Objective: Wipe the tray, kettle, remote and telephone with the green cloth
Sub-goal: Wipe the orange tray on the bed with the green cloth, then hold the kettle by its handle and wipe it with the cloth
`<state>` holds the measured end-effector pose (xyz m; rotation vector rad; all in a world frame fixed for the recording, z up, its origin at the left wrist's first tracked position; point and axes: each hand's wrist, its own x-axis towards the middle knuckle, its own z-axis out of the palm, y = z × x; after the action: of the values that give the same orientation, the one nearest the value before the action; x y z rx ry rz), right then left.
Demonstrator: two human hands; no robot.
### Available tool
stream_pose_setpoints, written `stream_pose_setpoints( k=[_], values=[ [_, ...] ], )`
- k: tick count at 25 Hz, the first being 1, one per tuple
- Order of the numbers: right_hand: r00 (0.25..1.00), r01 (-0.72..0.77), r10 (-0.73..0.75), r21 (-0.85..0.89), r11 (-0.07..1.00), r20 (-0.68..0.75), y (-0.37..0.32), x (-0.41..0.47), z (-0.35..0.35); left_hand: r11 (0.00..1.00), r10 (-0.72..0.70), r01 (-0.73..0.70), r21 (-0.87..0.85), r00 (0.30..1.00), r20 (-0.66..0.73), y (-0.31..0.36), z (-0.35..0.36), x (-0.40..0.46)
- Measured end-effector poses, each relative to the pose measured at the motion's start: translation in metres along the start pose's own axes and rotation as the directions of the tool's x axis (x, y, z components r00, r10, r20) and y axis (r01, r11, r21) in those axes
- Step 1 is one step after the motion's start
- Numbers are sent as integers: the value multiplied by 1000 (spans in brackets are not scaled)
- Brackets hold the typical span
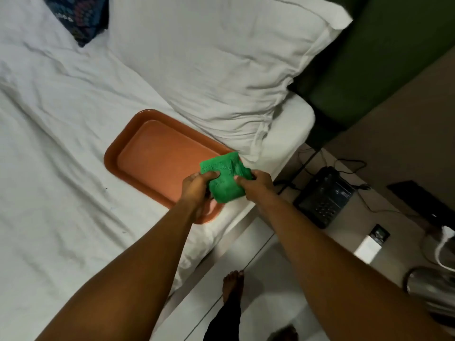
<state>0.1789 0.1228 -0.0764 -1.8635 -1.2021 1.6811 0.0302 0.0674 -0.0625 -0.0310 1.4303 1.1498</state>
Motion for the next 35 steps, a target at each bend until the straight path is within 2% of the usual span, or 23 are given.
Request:
stream_pose_setpoints(
  k=[5,10,15,20,23,24,26,28,29,32,35],
  values=[
    [981,-127,169,346,929,-94,57,-53,-118,960,-97,26,278,964,247,-53,103,-24],
    [908,-148,286,403,903,-306,130,-111,-231,887,-313,106,450,854,415,-152,195,-65],
    [845,-111,365,539,835,-391,193,-156,-321,806,-527,236,543,703,477,-253,273,-107],
    [807,-135,425,572,809,-410,240,-175,-391,758,-613,306,576,635,470,-335,325,-131],
    [804,-184,436,529,828,-404,266,-172,-424,725,-618,287,626,672,409,-371,351,-134],
    [776,-196,429,469,861,-463,276,-168,-436,730,-600,268,629,692,401,-381,358,-131],
    [660,-254,324,205,945,-678,292,-161,-461,738,-569,239,631,724,390,-393,366,-126],
    [543,-344,214,17,939,-812,308,-146,-494,734,-541,217,644,760,360,-412,375,-112],
    [512,-386,189,-28,922,-838,313,-137,-508,736,-514,203,646,788,337,-419,378,-104],
    [515,-471,182,-98,877,-838,328,-103,-535,783,-417,174,597,859,297,-441,386,-77],
    [495,-420,130,-106,901,-859,346,-87,-534,823,-346,145,549,895,283,-460,388,-55]
  ],
)
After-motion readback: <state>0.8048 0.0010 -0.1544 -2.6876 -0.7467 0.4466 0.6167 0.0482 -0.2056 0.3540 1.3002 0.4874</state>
